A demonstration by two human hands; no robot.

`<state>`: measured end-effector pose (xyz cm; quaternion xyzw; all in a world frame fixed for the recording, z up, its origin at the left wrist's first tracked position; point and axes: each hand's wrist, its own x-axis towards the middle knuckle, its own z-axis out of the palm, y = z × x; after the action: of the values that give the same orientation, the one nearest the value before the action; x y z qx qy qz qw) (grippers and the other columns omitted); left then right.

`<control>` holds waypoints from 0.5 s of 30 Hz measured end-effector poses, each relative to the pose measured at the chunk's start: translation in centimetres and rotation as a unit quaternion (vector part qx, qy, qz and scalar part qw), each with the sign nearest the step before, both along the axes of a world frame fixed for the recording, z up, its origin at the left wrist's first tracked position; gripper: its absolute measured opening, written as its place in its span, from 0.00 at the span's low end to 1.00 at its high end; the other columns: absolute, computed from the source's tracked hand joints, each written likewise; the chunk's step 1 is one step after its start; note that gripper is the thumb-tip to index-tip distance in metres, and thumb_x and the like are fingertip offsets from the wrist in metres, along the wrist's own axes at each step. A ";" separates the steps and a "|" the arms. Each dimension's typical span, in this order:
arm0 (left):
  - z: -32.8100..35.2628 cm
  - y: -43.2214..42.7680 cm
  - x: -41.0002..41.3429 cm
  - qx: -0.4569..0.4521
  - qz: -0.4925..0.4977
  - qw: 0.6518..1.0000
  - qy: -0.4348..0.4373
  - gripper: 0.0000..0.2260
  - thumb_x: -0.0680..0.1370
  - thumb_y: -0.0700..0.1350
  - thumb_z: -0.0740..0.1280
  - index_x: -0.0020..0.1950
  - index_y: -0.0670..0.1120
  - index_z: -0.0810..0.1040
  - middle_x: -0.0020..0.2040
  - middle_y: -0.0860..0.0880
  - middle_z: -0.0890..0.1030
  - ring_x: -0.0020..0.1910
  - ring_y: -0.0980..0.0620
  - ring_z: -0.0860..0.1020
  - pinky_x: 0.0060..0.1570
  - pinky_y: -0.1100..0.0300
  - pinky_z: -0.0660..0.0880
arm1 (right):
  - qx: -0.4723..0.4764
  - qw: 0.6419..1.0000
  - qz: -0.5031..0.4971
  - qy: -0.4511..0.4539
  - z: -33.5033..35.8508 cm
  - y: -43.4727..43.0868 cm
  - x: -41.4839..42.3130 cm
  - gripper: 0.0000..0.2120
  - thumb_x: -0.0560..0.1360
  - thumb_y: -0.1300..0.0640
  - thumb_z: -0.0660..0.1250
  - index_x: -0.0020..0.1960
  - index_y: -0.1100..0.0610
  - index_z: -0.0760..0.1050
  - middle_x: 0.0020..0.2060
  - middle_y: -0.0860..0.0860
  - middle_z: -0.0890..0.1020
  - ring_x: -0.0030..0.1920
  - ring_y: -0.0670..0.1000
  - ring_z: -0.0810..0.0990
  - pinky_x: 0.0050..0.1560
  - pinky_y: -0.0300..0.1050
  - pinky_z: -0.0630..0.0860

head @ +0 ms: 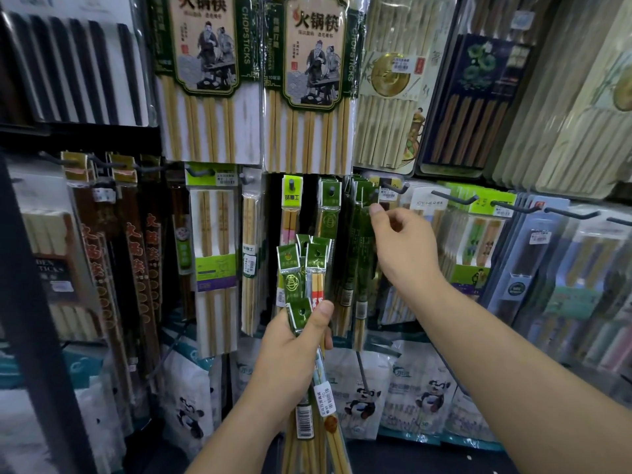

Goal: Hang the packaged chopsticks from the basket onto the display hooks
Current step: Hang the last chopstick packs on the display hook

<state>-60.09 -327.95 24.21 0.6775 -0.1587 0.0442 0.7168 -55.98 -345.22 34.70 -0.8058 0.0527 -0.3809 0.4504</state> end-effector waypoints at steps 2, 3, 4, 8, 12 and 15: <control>0.0 0.1 0.0 -0.008 -0.001 1.000 0.005 0.25 0.72 0.70 0.64 0.42 0.47 0.78 0.33 0.52 0.81 0.33 0.58 0.79 0.34 0.72 0.73 | 0.009 1.000 -0.015 -0.003 -0.6 0.3 -0.8 0.15 0.81 0.40 0.64 0.45 0.50 0.75 0.36 0.46 0.79 0.34 0.38 0.77 0.31 0.32 0.69; -0.1 0.1 0.1 -0.014 -0.002 1.000 0.006 0.24 0.72 0.70 0.65 0.41 0.48 0.78 0.33 0.52 0.81 0.33 0.58 0.79 0.34 0.71 0.73 | 0.011 1.000 -0.019 0.003 -1.0 0.6 -1.4 0.13 0.80 0.40 0.65 0.45 0.49 0.74 0.38 0.46 0.79 0.35 0.36 0.77 0.31 0.31 0.69; -0.1 0.1 0.1 -0.019 -0.001 1.000 0.006 0.24 0.72 0.70 0.65 0.41 0.49 0.78 0.33 0.52 0.81 0.33 0.57 0.79 0.34 0.71 0.73 | 0.008 1.000 -0.013 0.016 -1.6 0.9 -2.1 0.12 0.80 0.41 0.66 0.46 0.48 0.73 0.38 0.46 0.79 0.35 0.37 0.77 0.32 0.33 0.70; 0.0 0.2 -0.1 -0.040 0.005 0.999 0.003 0.18 0.72 0.68 0.67 0.43 0.54 0.83 0.39 0.49 0.85 0.38 0.57 0.83 0.36 0.70 0.76 | -0.043 0.975 0.157 0.148 -4.6 2.6 -6.0 0.04 0.78 0.51 0.70 0.45 0.49 0.79 0.39 0.49 0.83 0.37 0.46 0.81 0.36 0.40 0.81; 0.1 0.0 -0.2 -0.067 0.006 0.998 0.020 0.19 0.73 0.66 0.69 0.40 0.50 0.80 0.36 0.50 0.82 0.37 0.53 0.82 0.36 0.63 0.78 | -0.008 0.943 0.265 0.200 -7.5 4.0 -8.6 0.07 0.76 0.56 0.73 0.52 0.50 0.77 0.40 0.55 0.83 0.38 0.49 0.79 0.40 0.44 0.78; 0.3 0.0 -0.3 -0.077 0.016 0.997 0.028 0.18 0.73 0.66 0.69 0.35 0.54 0.78 0.32 0.52 0.78 0.33 0.54 0.79 0.35 0.60 0.78 | 0.038 0.953 0.233 0.190 -8.2 4.4 -8.9 0.13 0.73 0.55 0.77 0.51 0.52 0.74 0.39 0.55 0.82 0.35 0.44 0.78 0.36 0.40 0.78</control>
<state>-60.42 -328.00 24.48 0.6239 -0.1237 0.0483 0.7701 -64.92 -340.84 26.51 -0.8353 -0.0372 -0.1030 0.5388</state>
